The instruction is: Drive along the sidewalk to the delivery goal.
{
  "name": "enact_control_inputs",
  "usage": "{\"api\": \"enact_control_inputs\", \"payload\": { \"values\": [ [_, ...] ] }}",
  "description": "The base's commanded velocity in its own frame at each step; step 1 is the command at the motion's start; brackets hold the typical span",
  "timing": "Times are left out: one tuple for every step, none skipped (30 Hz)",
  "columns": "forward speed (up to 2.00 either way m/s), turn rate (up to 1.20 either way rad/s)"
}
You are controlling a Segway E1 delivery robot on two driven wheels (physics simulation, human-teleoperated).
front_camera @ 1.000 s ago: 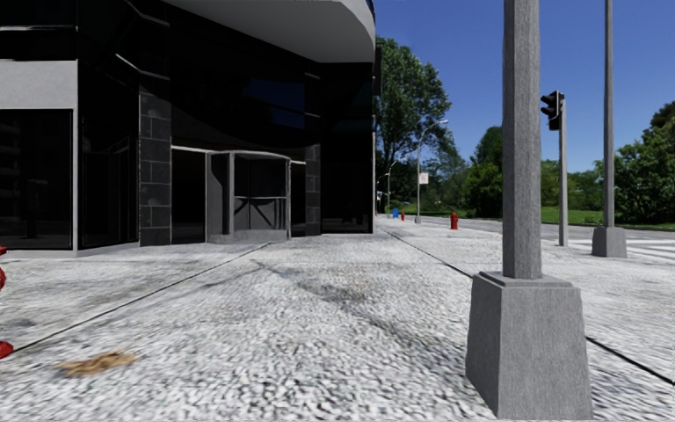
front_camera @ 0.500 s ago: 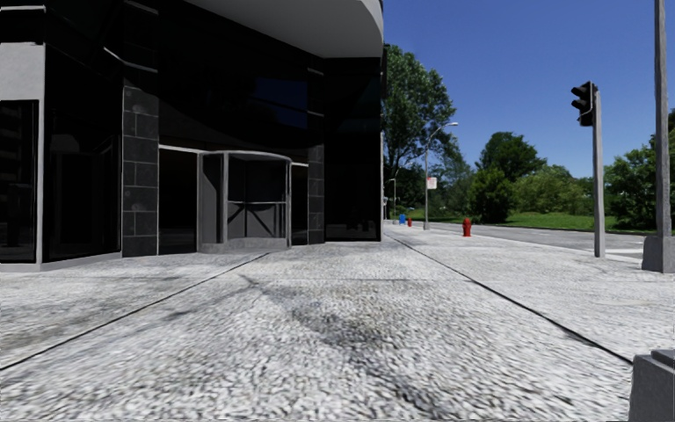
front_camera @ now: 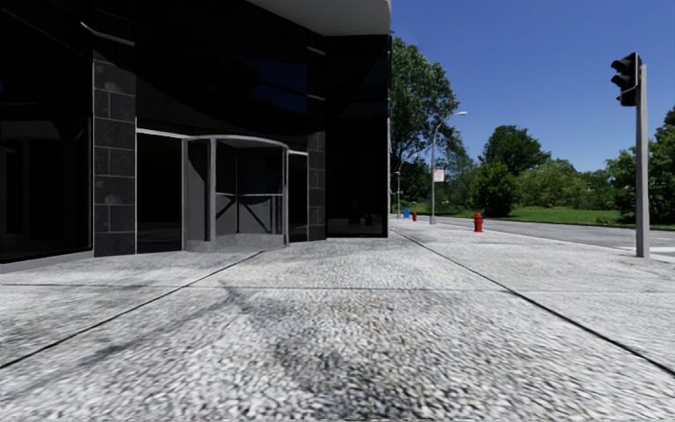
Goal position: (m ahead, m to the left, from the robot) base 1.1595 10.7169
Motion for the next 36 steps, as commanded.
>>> {"api": "enact_control_inputs", "payload": {
  "values": [
    [1.73,0.07],
    [1.73,0.19],
    [1.73,0.19],
    [1.73,0.40],
    [1.73,0.59],
    [1.73,0.78],
    [1.73,0.99],
    [1.73,1.20],
    [1.73,1.20],
    [1.73,1.20],
    [1.73,1.20],
    [1.73,1.20],
    [1.73,1.20],
    [1.73,1.20],
    [1.73,1.20],
    [1.73,1.20],
    [1.73,1.20],
    [1.73,1.20],
    [1.73,1.20],
    [1.73,1.20],
    [1.73,1.20],
    [1.73,1.20],
    [1.73,1.20],
    [1.73,1.20],
    [1.73,1.20],
    [1.73,1.20],
    [1.73,1.20],
    [1.73,1.20],
    [1.73,1.20],
    [1.73,1.20],
    [1.73,1.20],
    [1.73,1.20],
    [1.73,0.78],
    [1.73,0.00],
    [1.73,0.00],
    [1.73,0.00]
  ]
}}
